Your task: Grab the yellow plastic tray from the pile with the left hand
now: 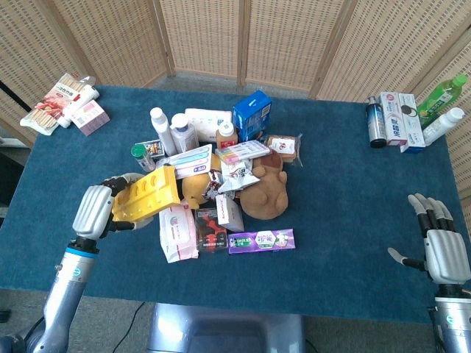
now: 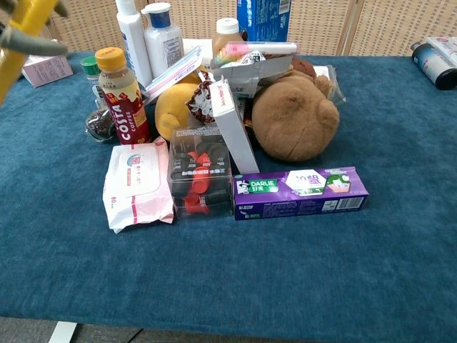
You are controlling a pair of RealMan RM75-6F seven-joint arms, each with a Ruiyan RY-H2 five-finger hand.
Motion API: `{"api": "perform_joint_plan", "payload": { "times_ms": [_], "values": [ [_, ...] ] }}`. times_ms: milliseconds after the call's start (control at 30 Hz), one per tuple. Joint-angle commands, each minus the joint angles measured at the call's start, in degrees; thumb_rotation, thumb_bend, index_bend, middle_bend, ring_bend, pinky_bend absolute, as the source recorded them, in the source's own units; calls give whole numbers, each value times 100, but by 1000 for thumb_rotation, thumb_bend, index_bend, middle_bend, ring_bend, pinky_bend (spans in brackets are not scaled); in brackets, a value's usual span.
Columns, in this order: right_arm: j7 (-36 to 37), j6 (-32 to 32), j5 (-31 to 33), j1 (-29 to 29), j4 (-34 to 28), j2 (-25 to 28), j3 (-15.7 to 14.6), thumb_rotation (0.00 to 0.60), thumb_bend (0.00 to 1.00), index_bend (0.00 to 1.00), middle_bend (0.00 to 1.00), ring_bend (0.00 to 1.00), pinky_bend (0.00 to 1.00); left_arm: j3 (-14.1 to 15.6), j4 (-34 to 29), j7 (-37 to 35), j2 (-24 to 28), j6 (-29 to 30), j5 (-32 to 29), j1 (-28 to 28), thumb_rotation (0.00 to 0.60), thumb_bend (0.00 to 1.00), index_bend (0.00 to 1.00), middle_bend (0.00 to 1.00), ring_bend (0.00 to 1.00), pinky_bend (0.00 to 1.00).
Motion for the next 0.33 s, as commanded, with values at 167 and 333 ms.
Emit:
{"api": "perform_joint_plan", "payload": {
  "times_ms": [167,333],
  "values": [
    [-10,-13,11,0,-5,7,-4,600,0,0,0,0,0,-235,-368,188,255,79,-69,-128,600,69,775,769,716,863],
    [-1,-16,21,2,-9,10,2,600,0,0,0,0,0,-321,-493,353,271,100,-143,-244,600,69,775,768,715,862]
  ]
}}
